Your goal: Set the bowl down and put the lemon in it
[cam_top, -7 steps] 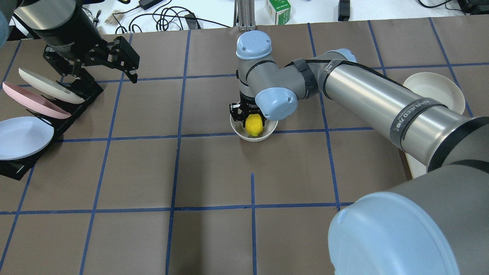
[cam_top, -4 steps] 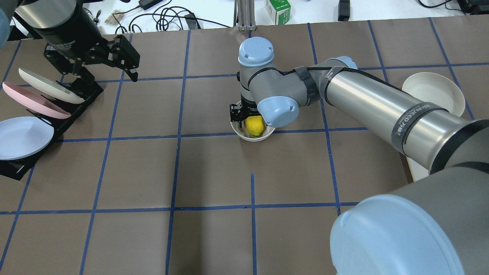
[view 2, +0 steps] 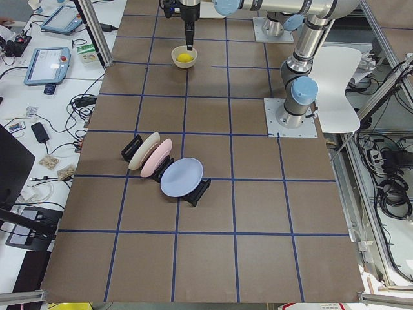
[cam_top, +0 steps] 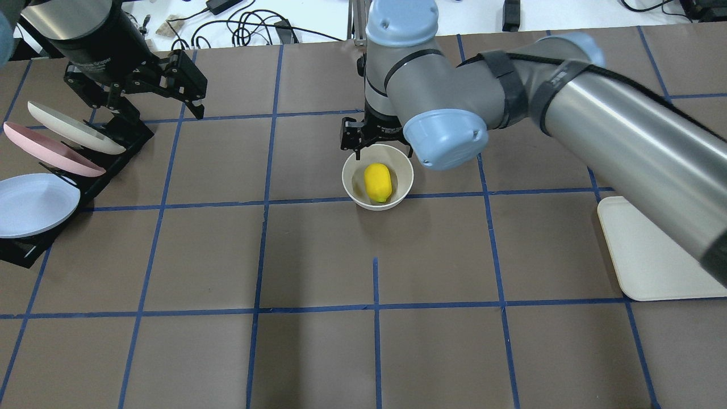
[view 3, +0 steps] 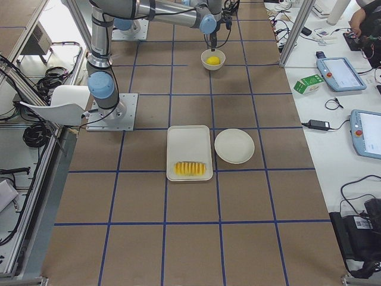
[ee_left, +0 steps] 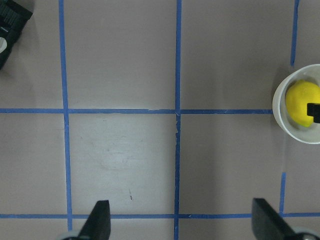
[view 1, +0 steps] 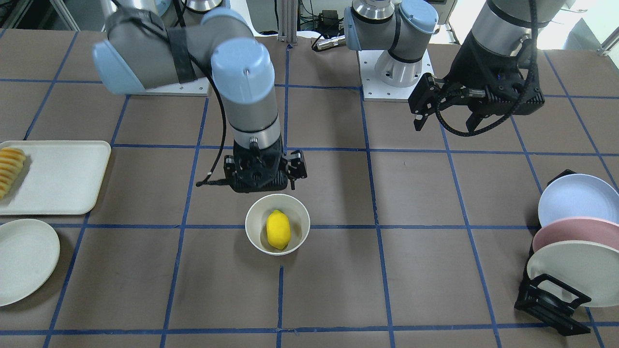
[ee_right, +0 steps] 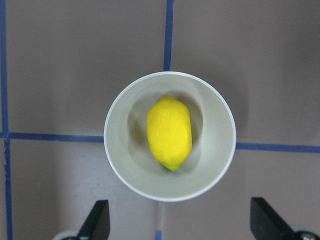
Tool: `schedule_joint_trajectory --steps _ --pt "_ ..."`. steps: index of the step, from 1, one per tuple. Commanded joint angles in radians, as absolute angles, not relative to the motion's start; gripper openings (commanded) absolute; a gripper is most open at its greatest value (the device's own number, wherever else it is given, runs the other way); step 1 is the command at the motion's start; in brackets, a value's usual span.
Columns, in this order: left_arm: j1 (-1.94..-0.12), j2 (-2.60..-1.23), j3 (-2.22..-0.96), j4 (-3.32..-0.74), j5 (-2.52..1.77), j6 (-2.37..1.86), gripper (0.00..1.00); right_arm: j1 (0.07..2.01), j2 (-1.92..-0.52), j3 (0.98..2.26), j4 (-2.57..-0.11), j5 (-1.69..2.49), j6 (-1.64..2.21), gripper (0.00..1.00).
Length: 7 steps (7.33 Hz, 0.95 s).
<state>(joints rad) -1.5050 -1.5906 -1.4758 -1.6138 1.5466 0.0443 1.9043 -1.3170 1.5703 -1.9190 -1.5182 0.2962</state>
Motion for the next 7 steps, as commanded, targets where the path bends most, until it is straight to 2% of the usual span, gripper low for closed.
schedule_joint_trajectory --steps 1,4,7 --pt "-1.505 -1.591 -1.477 -1.614 1.546 0.043 1.00 1.887 -1.512 1.577 -1.708 -1.525 0.298 1.00" --pt "-1.505 -1.591 -1.477 -1.614 1.546 0.041 1.00 1.775 -1.586 1.574 -1.660 -1.555 0.275 1.00" --pt "-1.505 -1.589 -1.480 -1.614 1.546 0.040 1.00 1.576 -1.649 1.575 -1.646 -1.540 0.028 1.00"
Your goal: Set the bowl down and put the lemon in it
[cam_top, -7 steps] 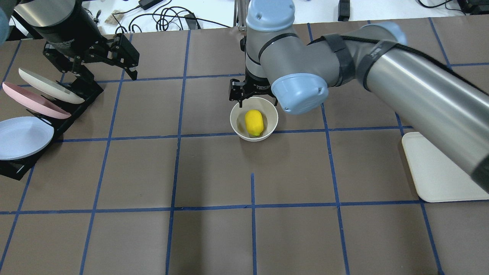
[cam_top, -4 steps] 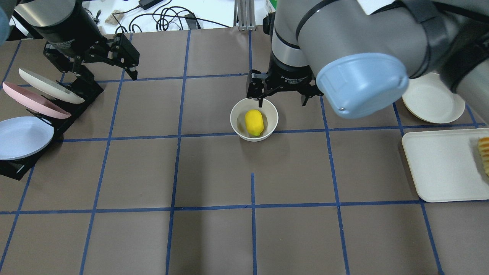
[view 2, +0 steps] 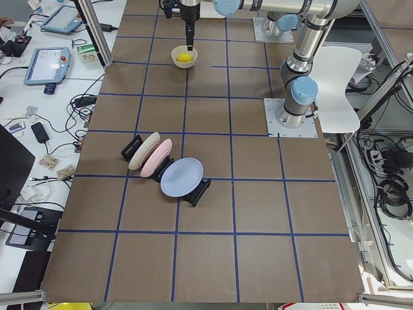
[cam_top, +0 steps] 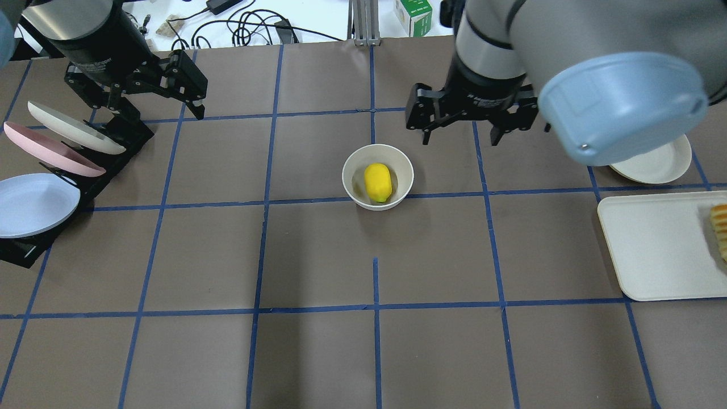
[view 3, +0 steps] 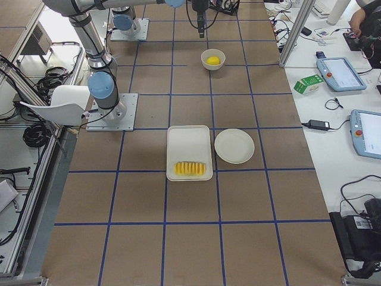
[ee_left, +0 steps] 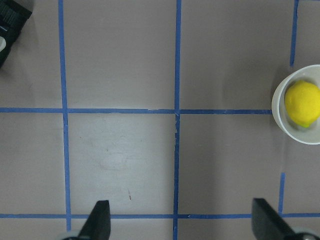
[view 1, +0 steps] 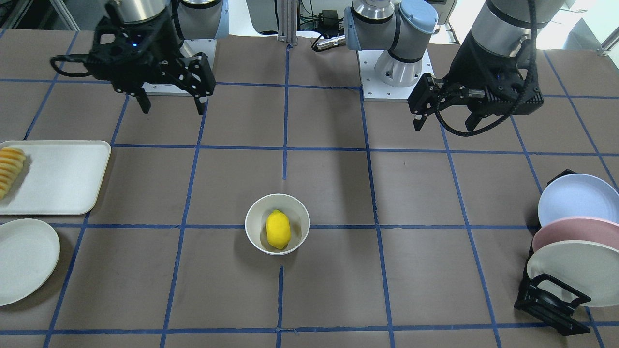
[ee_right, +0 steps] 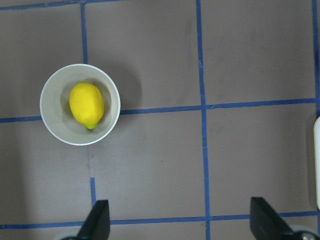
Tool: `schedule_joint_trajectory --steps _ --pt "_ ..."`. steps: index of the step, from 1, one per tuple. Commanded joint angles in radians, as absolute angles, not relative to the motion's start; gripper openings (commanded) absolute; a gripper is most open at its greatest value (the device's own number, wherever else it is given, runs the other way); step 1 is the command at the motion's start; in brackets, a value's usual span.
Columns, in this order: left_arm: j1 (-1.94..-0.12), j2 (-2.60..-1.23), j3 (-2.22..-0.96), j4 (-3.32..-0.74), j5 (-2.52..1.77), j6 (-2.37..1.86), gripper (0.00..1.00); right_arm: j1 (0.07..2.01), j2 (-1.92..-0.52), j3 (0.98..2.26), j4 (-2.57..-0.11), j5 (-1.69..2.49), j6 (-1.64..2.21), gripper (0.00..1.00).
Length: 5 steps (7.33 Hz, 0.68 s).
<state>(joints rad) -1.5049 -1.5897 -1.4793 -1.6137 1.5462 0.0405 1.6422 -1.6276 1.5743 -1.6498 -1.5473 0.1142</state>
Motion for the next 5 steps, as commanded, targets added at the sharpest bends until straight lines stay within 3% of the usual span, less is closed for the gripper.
schedule_joint_trajectory --steps 1,5 --pt "-1.505 -1.589 -1.482 -1.614 1.545 0.038 1.00 1.568 -1.649 1.578 -1.646 -1.537 0.025 1.00" --pt "-1.505 -1.589 -1.483 -1.614 1.546 0.038 1.00 1.571 -1.655 1.586 -1.646 -1.536 0.028 1.00"
